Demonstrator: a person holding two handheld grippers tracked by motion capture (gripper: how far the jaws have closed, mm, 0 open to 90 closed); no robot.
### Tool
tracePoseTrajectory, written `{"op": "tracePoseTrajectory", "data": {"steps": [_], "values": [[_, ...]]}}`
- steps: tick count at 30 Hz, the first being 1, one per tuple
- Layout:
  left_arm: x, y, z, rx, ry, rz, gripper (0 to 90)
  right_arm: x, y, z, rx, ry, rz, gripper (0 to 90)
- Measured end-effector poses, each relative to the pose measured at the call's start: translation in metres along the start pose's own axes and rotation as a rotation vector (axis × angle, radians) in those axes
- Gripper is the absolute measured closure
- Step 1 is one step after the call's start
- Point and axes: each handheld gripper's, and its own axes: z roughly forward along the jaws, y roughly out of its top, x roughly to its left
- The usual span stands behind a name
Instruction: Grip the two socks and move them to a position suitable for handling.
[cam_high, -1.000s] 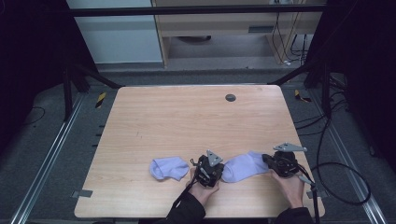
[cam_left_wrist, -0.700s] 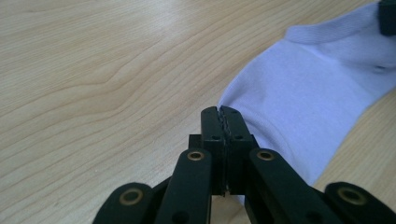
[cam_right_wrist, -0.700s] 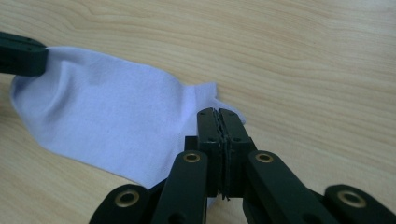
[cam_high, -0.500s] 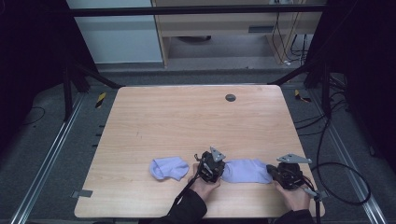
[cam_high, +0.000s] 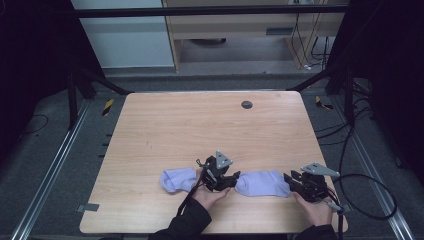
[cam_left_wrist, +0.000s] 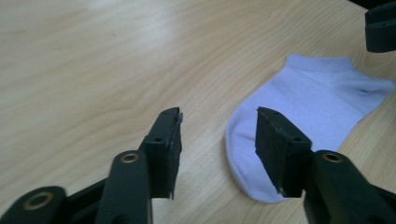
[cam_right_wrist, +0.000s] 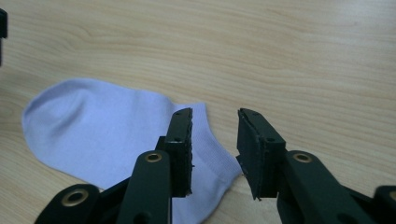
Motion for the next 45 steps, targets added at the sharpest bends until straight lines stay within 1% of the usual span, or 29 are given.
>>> {"op": "tracePoseTrajectory", "data": {"steps": [1, 5, 7, 12, 13, 14, 16, 18, 22, 23, 24, 26, 29, 33, 34, 37, 41, 44, 45], "values": [[0.003, 0.001, -0.004, 0.001, 0.003, 0.004, 43.7, 0.0, 0.001, -0.001, -0.013, -0.001, -0.005, 63.8], [0.017, 0.003, -0.021, 0.002, 0.029, 0.011, 39.4, 0.004, 0.005, -0.004, -0.052, 0.008, -0.01, 61.0], [0.024, 0.002, -0.028, 0.004, 0.043, 0.007, 37.9, 0.006, 0.006, -0.004, -0.061, 0.015, -0.01, 58.5], [0.042, -0.003, -0.045, -0.006, 0.052, -0.02, 35.6, 0.01, 0.01, -0.003, -0.063, 0.03, -0.021, 52.3], [0.048, -0.005, -0.05, -0.012, 0.06, -0.029, 35.4, 0.012, 0.011, -0.003, -0.06, 0.04, -0.029, 49.9], [0.05, -0.006, -0.053, -0.015, 0.068, -0.035, 35.3, 0.014, 0.013, -0.002, -0.054, 0.052, -0.047, 48.9], [0.058, -0.009, -0.061, -0.02, 0.086, -0.044, 35.3, 0.017, 0.014, -0.001, -0.059, 0.06, -0.062, 46.9], [0.065, -0.013, -0.069, -0.026, 0.098, -0.05, 34.8, 0.022, 0.017, 0.001, -0.053, 0.078, -0.072, 44.0], [0.08, -0.022, -0.089, -0.038, 0.128, -0.063, 34.2, 0.031, 0.022, 0.004, -0.05, 0.099, -0.103, 40.7], [0.085, -0.025, -0.095, -0.041, 0.133, -0.074, 34.1, 0.034, 0.023, 0.004, -0.047, 0.104, -0.105, 39.9], [0.088, -0.028, -0.099, -0.044, 0.139, -0.08, 33.9, 0.037, 0.026, 0.006, -0.045, 0.107, -0.119, 39.8], [0.095, -0.033, -0.107, -0.056, 0.156, -0.095, 33.3, 0.042, 0.029, 0.008, -0.043, 0.117, -0.135, 39.1], [0.104, -0.043, -0.116, -0.054, 0.184, -0.109, 32.7, 0.05, 0.033, 0.01, -0.046, 0.132, -0.153, 38.1], [0.115, -0.057, -0.125, -0.052, 0.206, -0.144, 32.3, 0.061, 0.04, 0.014, -0.058, 0.143, -0.171, 36.9], [0.117, -0.06, -0.128, -0.051, 0.21, -0.148, 32.4, 0.064, 0.042, 0.015, -0.058, 0.151, -0.169, 36.8], [0.123, -0.07, -0.132, -0.053, 0.226, -0.163, 32.4, 0.071, 0.047, 0.019, -0.06, 0.16, -0.191, 36.5], [0.13, -0.084, -0.139, -0.05, 0.242, -0.191, 32.4, 0.085, 0.053, 0.024, -0.06, 0.187, -0.206, 36.9], [0.135, -0.091, -0.142, -0.047, 0.255, -0.208, 33.0, 0.094, 0.058, 0.028, -0.053, 0.211, -0.213, 38.5], [0.136, -0.093, -0.143, -0.046, 0.258, -0.212, 33.5, 0.097, 0.06, 0.029, -0.054, 0.213, -0.226, 39.1]]}}
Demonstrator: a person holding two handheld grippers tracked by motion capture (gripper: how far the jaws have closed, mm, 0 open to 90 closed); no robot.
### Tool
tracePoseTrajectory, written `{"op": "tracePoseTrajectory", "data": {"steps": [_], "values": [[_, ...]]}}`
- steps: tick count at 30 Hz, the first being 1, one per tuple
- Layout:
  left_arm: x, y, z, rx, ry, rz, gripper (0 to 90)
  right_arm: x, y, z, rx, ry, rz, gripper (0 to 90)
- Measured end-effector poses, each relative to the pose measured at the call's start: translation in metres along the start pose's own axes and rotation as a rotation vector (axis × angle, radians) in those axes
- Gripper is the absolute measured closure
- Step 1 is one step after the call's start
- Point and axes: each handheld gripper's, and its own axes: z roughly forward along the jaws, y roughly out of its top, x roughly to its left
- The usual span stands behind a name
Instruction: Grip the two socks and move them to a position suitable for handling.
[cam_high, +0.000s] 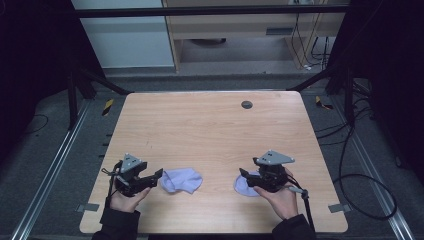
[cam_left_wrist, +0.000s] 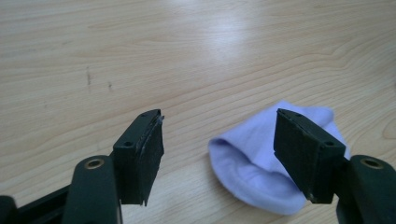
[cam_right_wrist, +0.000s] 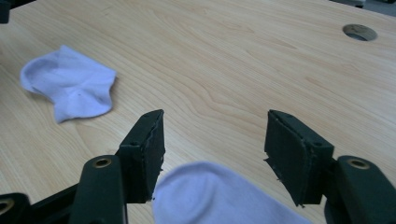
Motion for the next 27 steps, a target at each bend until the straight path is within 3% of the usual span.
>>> {"op": "tracePoseTrajectory", "data": {"steps": [11, 23, 27], "values": [[0.008, -0.018, 0.008, 0.044, 0.047, -0.014, 38.3, 0.032, 0.022, 0.024, 0.002, 0.066, -0.051, 44.7], [-0.003, -0.023, 0.017, 0.09, 0.014, -0.026, 46.1, 0.079, 0.027, 0.061, 0.047, 0.162, -0.112, 51.4], [-0.009, -0.024, 0.022, 0.111, 0.003, -0.01, 47.4, 0.09, 0.026, 0.071, 0.06, 0.191, -0.124, 52.3]]}}
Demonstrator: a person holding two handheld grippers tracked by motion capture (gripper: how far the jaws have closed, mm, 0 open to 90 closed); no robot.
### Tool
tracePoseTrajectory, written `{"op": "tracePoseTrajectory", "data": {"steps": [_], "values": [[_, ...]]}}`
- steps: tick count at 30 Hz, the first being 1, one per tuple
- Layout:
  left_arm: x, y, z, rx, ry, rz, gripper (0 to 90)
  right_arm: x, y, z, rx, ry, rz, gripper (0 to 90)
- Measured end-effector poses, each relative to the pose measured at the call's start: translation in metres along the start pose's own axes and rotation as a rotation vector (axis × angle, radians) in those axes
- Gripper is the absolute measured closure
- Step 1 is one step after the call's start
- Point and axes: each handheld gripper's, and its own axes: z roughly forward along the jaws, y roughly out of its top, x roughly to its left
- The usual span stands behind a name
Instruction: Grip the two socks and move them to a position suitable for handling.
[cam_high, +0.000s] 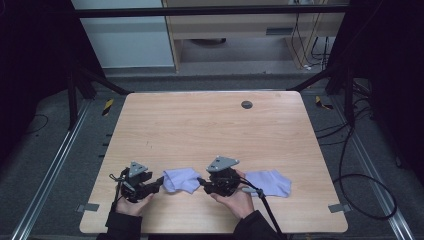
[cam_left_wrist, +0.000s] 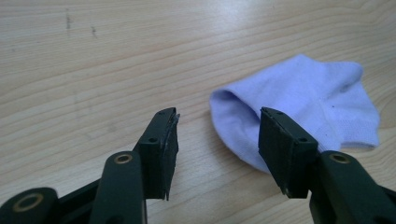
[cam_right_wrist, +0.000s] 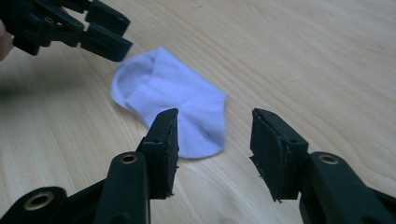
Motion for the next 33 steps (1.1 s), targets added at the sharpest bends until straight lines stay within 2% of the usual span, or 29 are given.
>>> {"op": "tracePoseTrajectory", "data": {"steps": [6, 10, 16, 21, 25, 30, 33], "values": [[-0.006, 0.0, 0.004, 0.014, -0.009, 0.005, 48.4, 0.014, -0.002, 0.022, 0.038, 0.026, -0.03, 55.3], [-0.008, -0.002, 0.008, 0.036, -0.012, 0.002, 52.4, 0.022, -0.004, 0.035, 0.065, 0.043, -0.05, 56.6], [-0.012, -0.003, 0.013, 0.074, -0.015, 0.012, 58.3, 0.027, -0.01, 0.052, 0.114, 0.051, -0.069, 59.1], [-0.012, -0.003, 0.016, 0.105, -0.018, 0.014, 67.7, 0.028, -0.013, 0.059, 0.137, 0.051, -0.072, 62.5], [-0.013, -0.003, 0.017, 0.117, -0.022, 0.022, 75.7, 0.029, -0.014, 0.061, 0.141, 0.05, -0.081, 68.7], [-0.015, -0.003, 0.018, 0.121, -0.023, 0.031, 83.0, 0.03, -0.014, 0.06, 0.146, 0.018, -0.096, 80.1], [-0.015, -0.002, 0.018, 0.121, -0.022, 0.036, 84.9, 0.031, -0.014, 0.06, 0.149, 0.004, -0.088, 82.6]]}}
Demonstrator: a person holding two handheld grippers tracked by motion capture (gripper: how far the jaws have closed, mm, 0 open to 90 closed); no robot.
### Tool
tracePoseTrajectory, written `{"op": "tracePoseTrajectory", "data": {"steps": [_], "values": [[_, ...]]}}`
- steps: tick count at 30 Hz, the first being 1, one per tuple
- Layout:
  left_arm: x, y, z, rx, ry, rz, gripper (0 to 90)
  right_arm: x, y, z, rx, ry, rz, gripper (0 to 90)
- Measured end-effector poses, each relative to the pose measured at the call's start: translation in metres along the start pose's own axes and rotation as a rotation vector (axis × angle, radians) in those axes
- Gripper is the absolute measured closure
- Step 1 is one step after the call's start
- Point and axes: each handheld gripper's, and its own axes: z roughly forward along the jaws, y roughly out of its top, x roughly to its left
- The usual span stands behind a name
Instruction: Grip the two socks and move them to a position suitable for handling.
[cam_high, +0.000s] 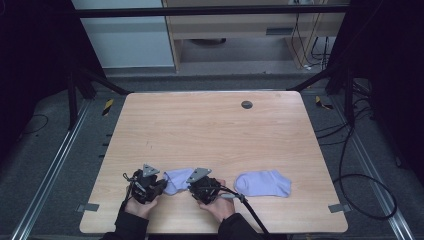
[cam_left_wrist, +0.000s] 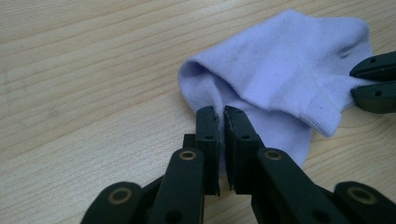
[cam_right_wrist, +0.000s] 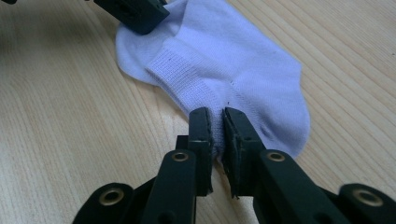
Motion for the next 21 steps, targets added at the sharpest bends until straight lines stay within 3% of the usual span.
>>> {"op": "tracePoseTrajectory", "data": {"steps": [3, 10, 15, 21], "values": [[0.0, 0.0, -0.001, -0.002, -0.006, 0.0, 85.5, -0.001, 0.001, -0.003, -0.023, 0.011, 0.023, 82.9], [0.0, 0.0, -0.001, -0.004, -0.009, 0.006, 85.7, -0.011, 0.01, -0.021, -0.158, 0.023, 0.11, 82.8], [0.0, 0.0, -0.001, -0.005, -0.014, 0.007, 85.7, -0.019, 0.02, -0.023, -0.193, 0.003, 0.151, 82.7], [0.0, 0.0, -0.001, -0.005, -0.016, 0.01, 85.7, -0.029, 0.027, -0.017, -0.19, -0.019, 0.17, 82.5]]}}
